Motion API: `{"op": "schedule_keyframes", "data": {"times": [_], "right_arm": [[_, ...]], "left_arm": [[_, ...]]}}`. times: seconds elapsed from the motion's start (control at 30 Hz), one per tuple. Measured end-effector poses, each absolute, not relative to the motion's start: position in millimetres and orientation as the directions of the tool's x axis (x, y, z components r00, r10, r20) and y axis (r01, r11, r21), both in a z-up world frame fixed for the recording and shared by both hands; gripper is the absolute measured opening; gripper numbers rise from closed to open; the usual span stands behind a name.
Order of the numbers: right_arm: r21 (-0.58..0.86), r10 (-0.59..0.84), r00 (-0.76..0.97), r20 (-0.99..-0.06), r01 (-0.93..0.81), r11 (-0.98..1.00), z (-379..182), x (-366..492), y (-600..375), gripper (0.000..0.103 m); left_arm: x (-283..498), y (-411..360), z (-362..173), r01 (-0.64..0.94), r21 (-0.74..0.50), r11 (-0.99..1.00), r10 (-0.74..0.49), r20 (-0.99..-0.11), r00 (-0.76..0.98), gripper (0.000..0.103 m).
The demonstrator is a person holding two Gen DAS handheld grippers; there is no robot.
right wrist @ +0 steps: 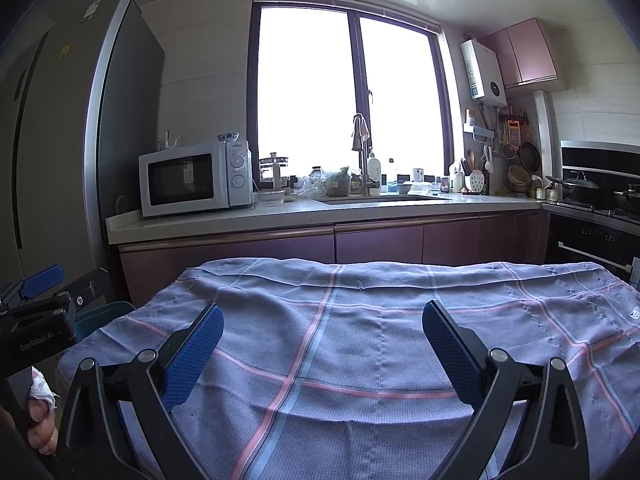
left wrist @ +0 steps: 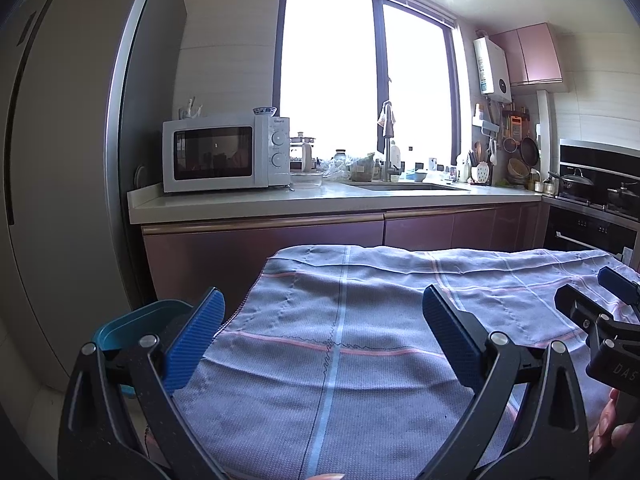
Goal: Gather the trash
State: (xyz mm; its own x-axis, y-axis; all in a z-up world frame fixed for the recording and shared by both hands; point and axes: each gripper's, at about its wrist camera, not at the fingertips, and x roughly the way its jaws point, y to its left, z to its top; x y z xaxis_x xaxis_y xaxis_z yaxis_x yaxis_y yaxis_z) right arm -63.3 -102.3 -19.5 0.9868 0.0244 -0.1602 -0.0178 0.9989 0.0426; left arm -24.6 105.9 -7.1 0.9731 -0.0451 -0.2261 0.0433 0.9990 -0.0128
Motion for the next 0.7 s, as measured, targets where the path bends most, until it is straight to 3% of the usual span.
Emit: {"op": "schedule_keyframes", "data": {"times": [0.7], "right_arm": [[0.044,0.021,0.987,-0.161,-0.014,0.999,-17.6,-60.7,-102.6,0.096]], "left_arm": [[-22.5,105.8,-5.9,0.039,-0.018,0.999,-0.042,-0.236,0.971,0.097]]}}
